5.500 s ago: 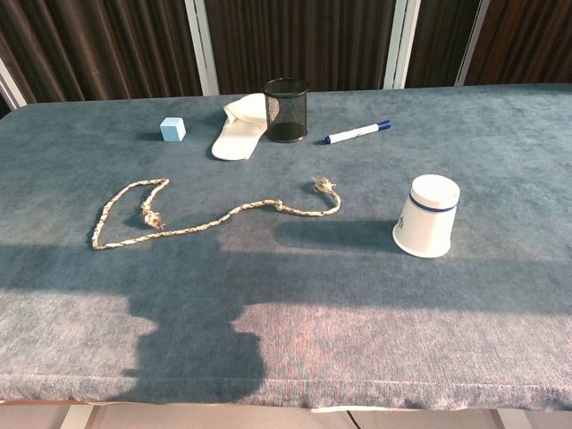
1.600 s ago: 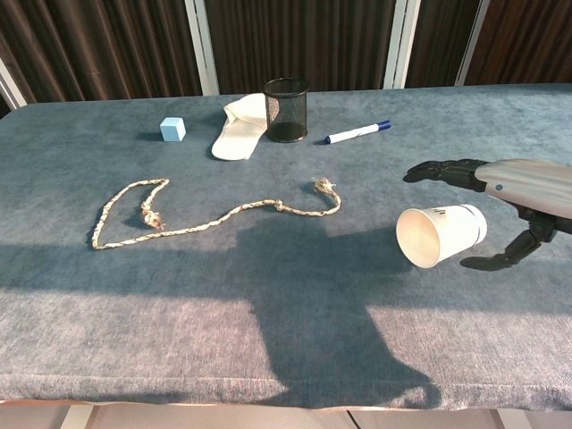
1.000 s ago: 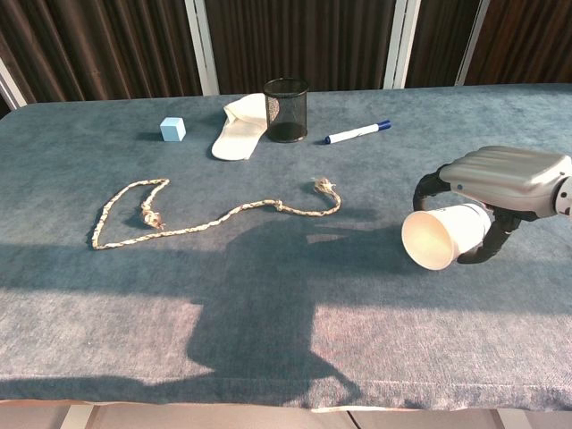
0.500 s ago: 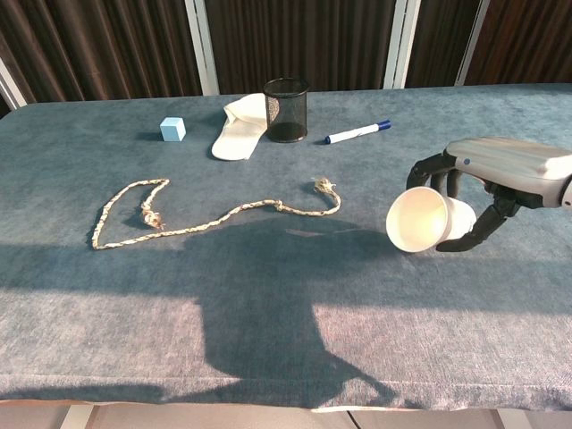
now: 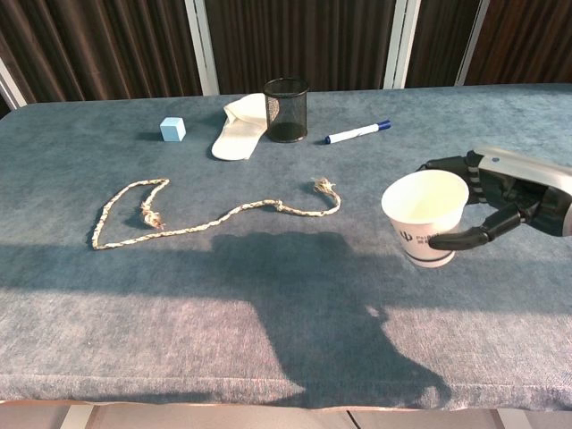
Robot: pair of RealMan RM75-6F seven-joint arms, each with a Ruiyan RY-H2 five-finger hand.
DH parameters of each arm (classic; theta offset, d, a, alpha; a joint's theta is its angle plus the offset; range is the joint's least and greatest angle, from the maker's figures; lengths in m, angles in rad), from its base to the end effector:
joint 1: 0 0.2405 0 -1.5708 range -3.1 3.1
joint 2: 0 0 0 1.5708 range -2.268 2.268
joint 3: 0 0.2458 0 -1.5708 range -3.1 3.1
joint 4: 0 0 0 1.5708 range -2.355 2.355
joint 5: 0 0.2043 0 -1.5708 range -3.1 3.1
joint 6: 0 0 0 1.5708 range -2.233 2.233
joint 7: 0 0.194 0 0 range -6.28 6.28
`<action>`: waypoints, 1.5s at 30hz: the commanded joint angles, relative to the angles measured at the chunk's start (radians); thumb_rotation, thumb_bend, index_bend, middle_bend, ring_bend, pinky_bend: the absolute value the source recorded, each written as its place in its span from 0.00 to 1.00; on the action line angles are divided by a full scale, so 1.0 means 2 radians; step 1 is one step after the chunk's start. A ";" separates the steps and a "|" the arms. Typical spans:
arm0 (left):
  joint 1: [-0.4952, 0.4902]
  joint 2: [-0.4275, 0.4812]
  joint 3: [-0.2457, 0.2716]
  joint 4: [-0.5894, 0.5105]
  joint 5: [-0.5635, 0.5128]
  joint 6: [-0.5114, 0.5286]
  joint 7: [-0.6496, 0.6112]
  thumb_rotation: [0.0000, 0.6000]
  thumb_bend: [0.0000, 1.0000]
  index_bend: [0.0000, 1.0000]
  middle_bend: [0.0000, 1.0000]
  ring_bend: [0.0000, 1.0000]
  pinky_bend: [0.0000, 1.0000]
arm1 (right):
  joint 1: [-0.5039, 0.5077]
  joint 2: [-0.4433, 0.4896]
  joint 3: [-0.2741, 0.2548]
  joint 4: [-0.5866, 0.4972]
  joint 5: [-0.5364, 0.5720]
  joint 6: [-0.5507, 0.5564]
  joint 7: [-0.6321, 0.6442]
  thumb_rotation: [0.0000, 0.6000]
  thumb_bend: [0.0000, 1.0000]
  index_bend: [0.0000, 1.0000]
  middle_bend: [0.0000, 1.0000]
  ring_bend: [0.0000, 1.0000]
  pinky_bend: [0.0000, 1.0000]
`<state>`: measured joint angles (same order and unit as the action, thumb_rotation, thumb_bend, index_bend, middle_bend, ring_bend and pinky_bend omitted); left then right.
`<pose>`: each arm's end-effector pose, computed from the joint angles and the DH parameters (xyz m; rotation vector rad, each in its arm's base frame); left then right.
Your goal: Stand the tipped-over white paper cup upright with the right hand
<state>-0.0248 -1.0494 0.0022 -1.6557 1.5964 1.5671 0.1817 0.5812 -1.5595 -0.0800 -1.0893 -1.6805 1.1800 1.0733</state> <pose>-0.2906 0.2008 0.1747 -1.4756 -0.7196 -0.7732 -0.2147 -0.3293 -0.0245 1.6921 -1.7830 1.4440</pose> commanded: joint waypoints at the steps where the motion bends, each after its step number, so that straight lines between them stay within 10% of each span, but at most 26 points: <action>1: 0.000 0.000 0.000 0.000 -0.001 0.000 0.000 1.00 0.34 0.24 0.17 0.13 0.29 | -0.001 -0.028 -0.031 0.060 -0.026 0.001 0.045 1.00 0.32 0.62 0.50 0.43 0.51; 19: 0.001 0.001 0.000 -0.001 0.000 0.001 -0.001 1.00 0.34 0.24 0.17 0.13 0.29 | -0.008 -0.022 -0.040 0.093 -0.024 0.010 0.004 1.00 0.32 0.53 0.48 0.32 0.39; 27: 0.000 0.000 0.000 0.000 -0.001 -0.001 -0.001 1.00 0.34 0.24 0.17 0.13 0.29 | -0.002 0.013 -0.049 0.064 -0.031 -0.001 -0.045 1.00 0.32 0.23 0.14 0.01 0.03; 35: -0.001 0.000 -0.001 0.000 -0.003 -0.004 -0.002 1.00 0.34 0.24 0.17 0.13 0.29 | -0.011 0.065 -0.041 -0.001 -0.037 0.044 -0.111 1.00 0.30 0.00 0.00 0.00 0.00; 45: -0.002 0.000 0.000 0.000 -0.004 -0.006 0.001 1.00 0.34 0.24 0.17 0.13 0.29 | -0.109 0.158 0.026 -0.256 0.084 0.144 -0.535 1.00 0.30 0.00 0.00 0.00 0.04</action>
<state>-0.0281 -1.0492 0.0022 -1.6565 1.5892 1.5543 0.1840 0.4763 -1.3416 -0.0992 -1.3415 -1.6453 1.3524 0.4422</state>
